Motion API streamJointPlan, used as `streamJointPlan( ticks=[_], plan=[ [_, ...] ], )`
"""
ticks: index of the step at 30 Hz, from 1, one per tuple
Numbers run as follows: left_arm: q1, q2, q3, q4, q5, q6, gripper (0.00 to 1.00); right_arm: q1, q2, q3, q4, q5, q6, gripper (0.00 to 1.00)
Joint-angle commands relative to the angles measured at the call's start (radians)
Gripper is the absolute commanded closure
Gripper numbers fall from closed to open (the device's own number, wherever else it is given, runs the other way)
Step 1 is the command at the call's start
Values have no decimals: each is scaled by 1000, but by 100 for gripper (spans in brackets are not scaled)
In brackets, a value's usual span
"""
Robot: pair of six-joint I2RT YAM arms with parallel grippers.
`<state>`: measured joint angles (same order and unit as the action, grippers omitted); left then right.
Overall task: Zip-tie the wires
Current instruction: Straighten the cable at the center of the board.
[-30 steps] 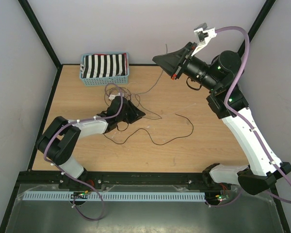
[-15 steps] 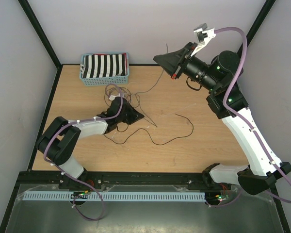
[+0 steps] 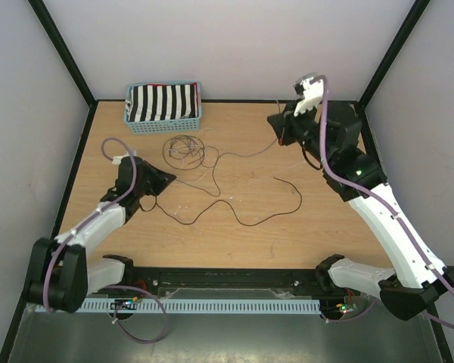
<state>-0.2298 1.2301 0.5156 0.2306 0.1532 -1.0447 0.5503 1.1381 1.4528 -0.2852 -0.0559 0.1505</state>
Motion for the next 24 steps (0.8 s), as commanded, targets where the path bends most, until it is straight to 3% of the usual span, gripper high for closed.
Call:
streamJointPlan(
  ticks=[1,10,24],
  plan=[
    [57,-152,-5,-210,-22,136,100,0,-51,-121,-114,187,-81,100],
    [124,-350,12,-500,-70,276,100,-2,-106,-357,-176,458,-125,100],
    [163,-358,15,-560,-6,322,100,-40,-23,-536,-176,633,-132,100]
  ],
)
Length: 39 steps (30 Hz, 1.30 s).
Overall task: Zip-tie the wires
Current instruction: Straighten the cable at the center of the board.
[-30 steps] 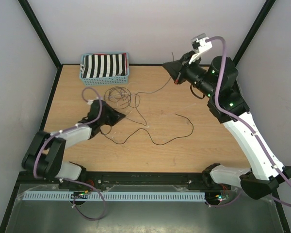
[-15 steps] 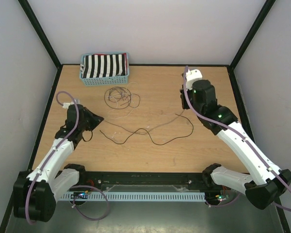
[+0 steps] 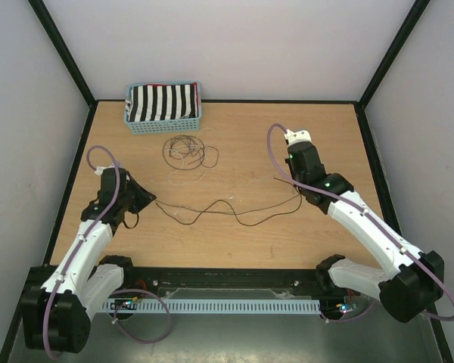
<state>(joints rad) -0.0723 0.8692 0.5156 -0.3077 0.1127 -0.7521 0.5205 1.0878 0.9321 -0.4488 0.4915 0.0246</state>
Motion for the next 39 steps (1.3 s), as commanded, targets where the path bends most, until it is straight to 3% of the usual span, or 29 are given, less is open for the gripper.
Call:
streamJointPlan(
  ticks=[1,15,31,39],
  plan=[
    [5,5,11,-20,42,28,100,-15,39,-15,-12,94,-6,100],
    [-7,89,-25,46,117,16,100,-87,263,-53,28,53,51,100],
    [-9,186,-63,133,104,11,100,-116,533,-84,131,19,124,100],
    [-12,201,-60,139,96,29,100,-124,573,-109,175,24,114,100]
  ],
)
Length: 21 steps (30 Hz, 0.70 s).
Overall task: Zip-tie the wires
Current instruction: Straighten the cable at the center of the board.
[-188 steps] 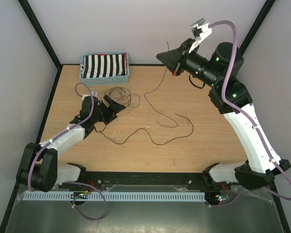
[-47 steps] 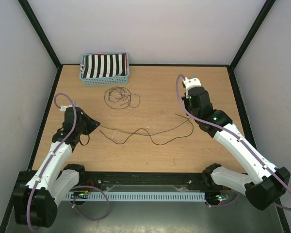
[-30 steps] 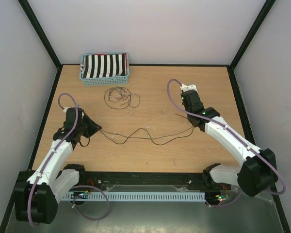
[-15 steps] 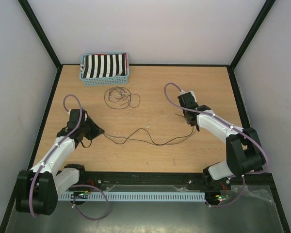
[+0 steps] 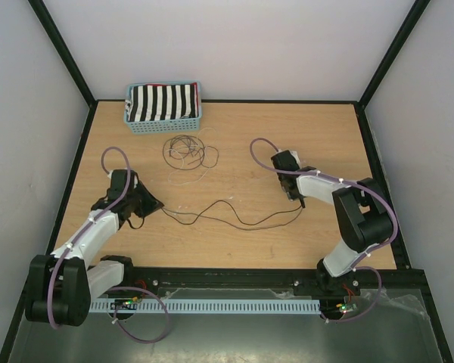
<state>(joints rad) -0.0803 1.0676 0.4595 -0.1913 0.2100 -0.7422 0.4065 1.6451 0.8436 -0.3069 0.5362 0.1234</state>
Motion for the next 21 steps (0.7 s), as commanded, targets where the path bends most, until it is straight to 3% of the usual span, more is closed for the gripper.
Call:
streamJointPlan(
  ticks=[1,3,8,21],
  plan=[
    [-4,4,-3,23,-3,21,100,-11,15,-18,33,-25,16,100],
    [-4,5,-3,23,-7,24,99,-11,9,-14,32,-34,11,100],
    [-3,10,1,24,-8,25,98,-13,-48,-2,21,-83,9,81],
    [-6,24,13,29,7,25,86,-12,-140,40,-49,-162,1,71]
  ],
)
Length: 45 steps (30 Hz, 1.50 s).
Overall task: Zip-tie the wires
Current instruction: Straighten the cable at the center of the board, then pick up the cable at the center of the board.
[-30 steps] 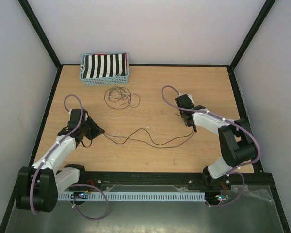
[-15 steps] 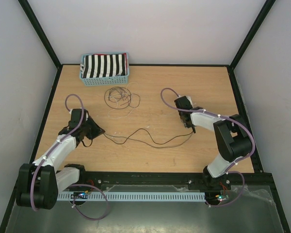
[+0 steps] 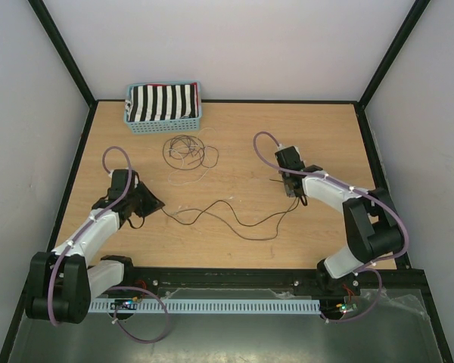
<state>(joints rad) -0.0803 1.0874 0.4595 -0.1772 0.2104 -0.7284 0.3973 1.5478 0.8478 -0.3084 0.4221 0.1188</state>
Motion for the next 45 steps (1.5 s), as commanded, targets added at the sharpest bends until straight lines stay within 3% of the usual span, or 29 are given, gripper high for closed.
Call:
streamJointPlan(
  ticks=[1,9,13,20,26,32,37,45],
  plan=[
    [-6,4,14,15,5,12,85,-3,-49,40,-52,-62,5,71],
    [-6,19,28,16,-2,6,77,-3,-76,69,-86,-128,-1,52],
    [-6,4,41,15,13,20,72,-4,-94,78,-92,-169,2,38],
    [-8,-99,79,-48,-7,101,44,-4,-151,107,-105,-169,-1,13],
    [-15,-169,149,-119,-54,179,24,-4,-160,170,-119,-160,-18,3],
    [-13,-155,222,-134,-80,175,14,-3,-157,284,-123,-188,-32,1],
    [-4,-87,320,-139,-72,171,11,5,-126,355,-65,-431,-6,3],
    [45,-38,373,-130,6,137,8,120,112,526,53,-580,66,8]
  ],
)
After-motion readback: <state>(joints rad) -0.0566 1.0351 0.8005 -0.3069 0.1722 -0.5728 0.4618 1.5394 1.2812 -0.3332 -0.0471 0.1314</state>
